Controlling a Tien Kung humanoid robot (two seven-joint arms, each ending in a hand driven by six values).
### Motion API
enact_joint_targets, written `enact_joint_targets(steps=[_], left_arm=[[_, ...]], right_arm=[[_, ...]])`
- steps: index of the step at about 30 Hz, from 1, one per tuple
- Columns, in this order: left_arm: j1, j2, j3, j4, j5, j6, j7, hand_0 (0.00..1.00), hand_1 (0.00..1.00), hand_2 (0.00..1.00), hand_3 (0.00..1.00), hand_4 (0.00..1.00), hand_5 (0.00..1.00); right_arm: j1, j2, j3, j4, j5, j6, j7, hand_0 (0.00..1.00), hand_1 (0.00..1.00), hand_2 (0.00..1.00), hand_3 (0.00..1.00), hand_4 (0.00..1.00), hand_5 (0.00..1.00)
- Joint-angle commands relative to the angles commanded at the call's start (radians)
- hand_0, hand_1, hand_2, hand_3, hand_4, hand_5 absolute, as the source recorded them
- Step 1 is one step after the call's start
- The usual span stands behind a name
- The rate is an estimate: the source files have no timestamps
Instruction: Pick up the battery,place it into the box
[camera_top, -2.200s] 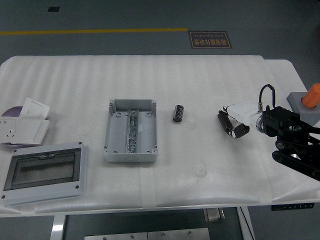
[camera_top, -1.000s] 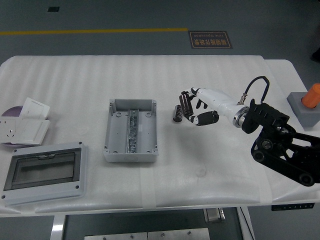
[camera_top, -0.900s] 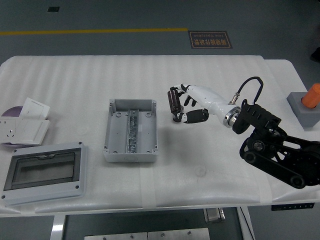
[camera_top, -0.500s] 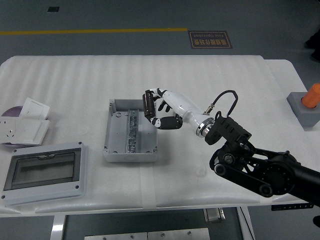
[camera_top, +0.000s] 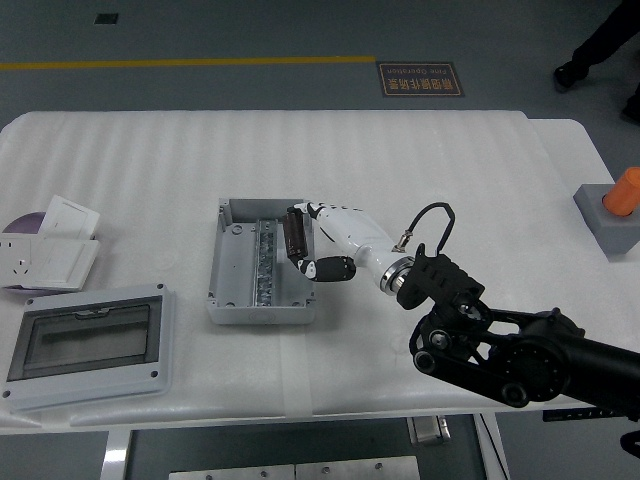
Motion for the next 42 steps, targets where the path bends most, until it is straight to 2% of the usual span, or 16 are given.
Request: enact_joint_targets(steps=[7,15,18,21,27,30,36,42], left_arm=[[-0.002,-0.001,-0.001,-0.001,0.002,0.000,-0.001,0.619,0.648,0.512,0.539,0.604,0.312],[-0.003,-0.001,-0.002,-0.002,0.003,0.000,-0.001,0.620,0.648,0.512,0.539,0.604,0.311],[-0.004,-0.002,-0.003,-0.002,0.005,0.000,-0.001,0.620,0.648,0.512,0.539,0.604,0.311],[-0.006,-0.001,0.000,-0.002,0.004,0.000,-0.001,0.619,0.648,0.512,0.539,0.604,0.310],[-0.008,0.002,0.007,-0.001,0.001,-0.001,-0.001,0.620,0.648,0.512,0.540,0.603,0.309],[-0.010,0.003,0.009,-0.001,0.002,-0.001,-0.001,0.620,0.648,0.512,0.540,0.603,0.309],[-0.012,0.005,0.015,-0.001,0.000,-0.001,-0.001,0.619,0.648,0.513,0.540,0.602,0.310],[-0.016,0.008,0.019,-0.001,0.001,0.000,-0.002,0.619,0.648,0.512,0.540,0.600,0.309]], right_arm=[[0.005,-0.001,-0.004,-0.002,-0.003,0.015,-0.005,0.929,0.884,0.927,0.977,0.644,0.332],[0.014,-0.024,0.025,-0.008,-0.015,0.033,-0.009,0.935,0.876,0.930,0.984,0.676,0.356],[0.025,-0.040,0.049,-0.032,-0.017,0.037,-0.010,0.935,0.876,0.930,0.984,0.676,0.356],[0.048,-0.062,0.060,-0.086,0.004,0.051,-0.015,0.934,0.870,0.925,0.984,0.685,0.363],[0.101,-0.084,0.015,-0.196,0.042,0.117,-0.035,0.930,0.858,0.918,0.980,0.689,0.367],[0.122,-0.085,-0.015,-0.230,0.065,0.154,-0.049,0.930,0.858,0.918,0.980,0.689,0.367],[0.155,-0.073,-0.062,-0.246,0.134,0.216,-0.066,0.927,0.855,0.913,0.975,0.701,0.380],[0.184,-0.048,-0.089,-0.264,0.177,0.249,-0.074,0.926,0.855,0.916,0.975,0.714,0.392]])
